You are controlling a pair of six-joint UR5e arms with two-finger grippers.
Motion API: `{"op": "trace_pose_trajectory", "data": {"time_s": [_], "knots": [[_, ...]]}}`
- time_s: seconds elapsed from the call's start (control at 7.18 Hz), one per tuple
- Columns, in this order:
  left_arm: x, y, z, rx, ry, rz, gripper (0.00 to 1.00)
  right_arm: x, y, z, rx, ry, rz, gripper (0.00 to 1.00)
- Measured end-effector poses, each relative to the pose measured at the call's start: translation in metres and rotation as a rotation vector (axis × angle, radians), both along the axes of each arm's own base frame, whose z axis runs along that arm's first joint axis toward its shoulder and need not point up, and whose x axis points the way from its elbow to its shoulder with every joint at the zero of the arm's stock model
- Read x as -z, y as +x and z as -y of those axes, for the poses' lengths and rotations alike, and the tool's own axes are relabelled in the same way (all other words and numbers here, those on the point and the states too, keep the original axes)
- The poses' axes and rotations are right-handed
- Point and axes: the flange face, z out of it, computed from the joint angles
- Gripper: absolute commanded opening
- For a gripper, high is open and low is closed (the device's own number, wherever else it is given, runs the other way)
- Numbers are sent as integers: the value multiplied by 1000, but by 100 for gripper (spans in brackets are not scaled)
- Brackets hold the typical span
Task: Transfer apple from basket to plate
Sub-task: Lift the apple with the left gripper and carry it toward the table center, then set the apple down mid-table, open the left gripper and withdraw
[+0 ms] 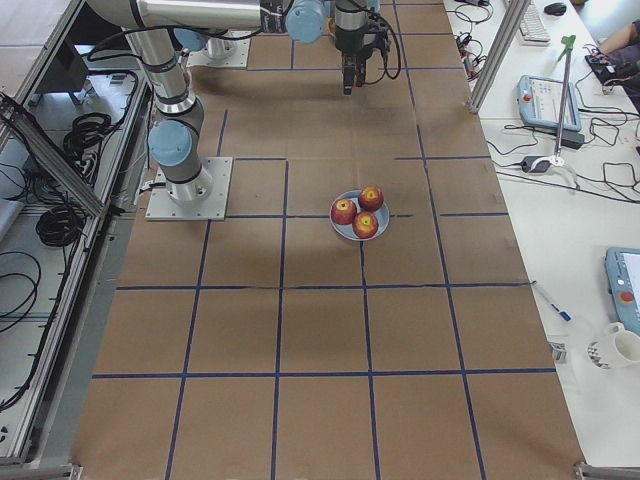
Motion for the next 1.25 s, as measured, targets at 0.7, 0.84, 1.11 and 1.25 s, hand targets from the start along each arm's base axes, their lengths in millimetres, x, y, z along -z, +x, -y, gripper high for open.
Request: {"op": "trace_pose_trajectory", "data": {"time_s": [0.7, 0.84, 1.11, 1.25], "knots": [[27, -46, -9, 18, 3, 4, 99, 1, 0, 0, 0, 2, 0, 100], [25, -46, -9, 19, 2, 2, 99, 1, 0, 0, -1, 3, 0, 100], [1, -44, -8, 18, -20, -7, 99, 1, 0, 0, -1, 1, 0, 100], [-30, -37, -5, 16, -44, -15, 99, 1, 0, 0, 0, 1, 0, 100]]}}
